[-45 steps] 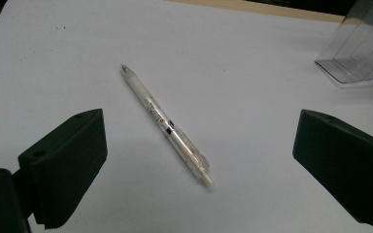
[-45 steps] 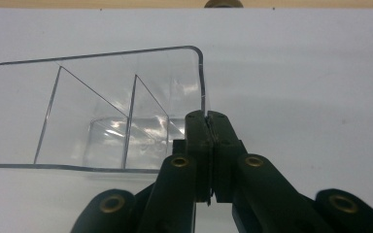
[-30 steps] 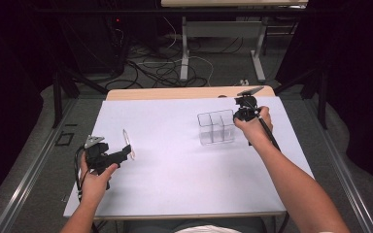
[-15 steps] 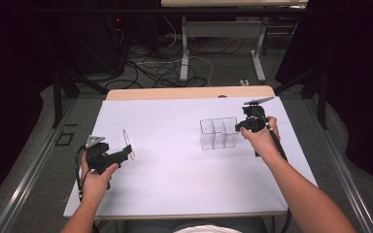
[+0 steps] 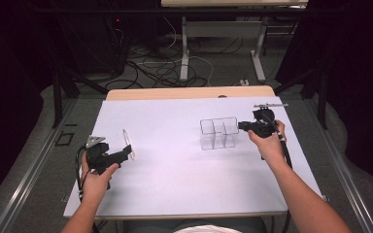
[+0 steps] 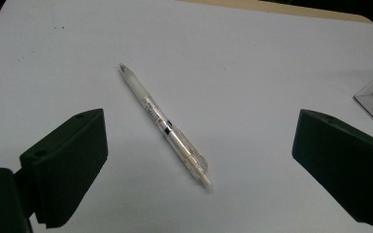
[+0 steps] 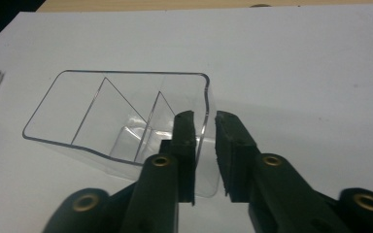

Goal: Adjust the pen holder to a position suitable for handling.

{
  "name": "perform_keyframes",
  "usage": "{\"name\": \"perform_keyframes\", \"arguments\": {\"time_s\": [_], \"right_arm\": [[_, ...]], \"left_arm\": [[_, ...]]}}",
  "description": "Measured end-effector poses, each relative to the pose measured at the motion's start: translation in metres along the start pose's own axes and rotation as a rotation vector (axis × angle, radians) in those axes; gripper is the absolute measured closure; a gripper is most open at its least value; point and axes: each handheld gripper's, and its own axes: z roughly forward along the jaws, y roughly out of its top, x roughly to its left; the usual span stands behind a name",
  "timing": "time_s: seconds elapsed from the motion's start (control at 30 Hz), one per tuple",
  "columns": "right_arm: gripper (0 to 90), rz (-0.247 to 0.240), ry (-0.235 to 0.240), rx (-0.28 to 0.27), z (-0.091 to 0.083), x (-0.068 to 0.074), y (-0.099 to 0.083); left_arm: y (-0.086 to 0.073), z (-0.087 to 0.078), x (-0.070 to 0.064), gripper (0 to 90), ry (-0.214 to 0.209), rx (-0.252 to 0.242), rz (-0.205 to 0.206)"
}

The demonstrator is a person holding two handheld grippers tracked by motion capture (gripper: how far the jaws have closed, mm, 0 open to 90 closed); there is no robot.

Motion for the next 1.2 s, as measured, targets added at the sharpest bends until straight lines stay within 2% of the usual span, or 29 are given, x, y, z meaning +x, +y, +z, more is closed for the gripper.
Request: {"name": "perform_keyframes", "arguments": {"time_s": [0.1,0.2,0.4,0.47,0.5,0.67,0.9,0.97,1.1,1.2], "right_arm": [[89.9,0.020,-0.010,-0.028,-0.003,-0.007,-0.006],[90.0,0.026,-0.008,-0.052,-0.002,-0.014,-0.011],[90.0,-0.011,0.010,-0.079,0.008,-0.025,-0.022],[90.0,-0.023,0.011,-0.066,0.012,-0.026,-0.026],[90.0,-0.044,0.011,-0.061,0.014,-0.027,-0.027],[90.0,-0.088,0.002,-0.041,0.021,-0.023,-0.030],[90.0,-0.112,0.034,-0.025,0.025,-0.014,-0.033],[90.0,-0.134,0.010,-0.037,0.026,-0.011,-0.035],[90.0,-0.098,0.031,-0.045,0.026,-0.011,-0.038],[90.0,-0.096,0.040,-0.045,0.026,-0.010,-0.039]], "left_arm": [[0.000,0.001,0.000,6.0,0.003,-0.003,0.000],[-0.001,0.001,0.000,6.1,0.004,-0.001,-0.006],[-0.001,0.001,0.000,6.1,0.006,-0.001,0.001],[-0.001,0.001,0.001,6.1,0.009,-0.001,0.000],[-0.001,0.001,0.001,6.1,0.007,-0.002,-0.002],[-0.001,0.000,0.000,6.1,0.008,0.000,-0.003],[-0.001,0.001,0.001,6.2,0.006,-0.002,-0.002],[-0.001,0.001,0.001,6.2,0.006,-0.001,-0.001],[0.000,0.002,0.001,6.2,0.005,0.002,0.002],[0.000,0.003,0.000,6.2,0.004,0.001,0.001]]}}
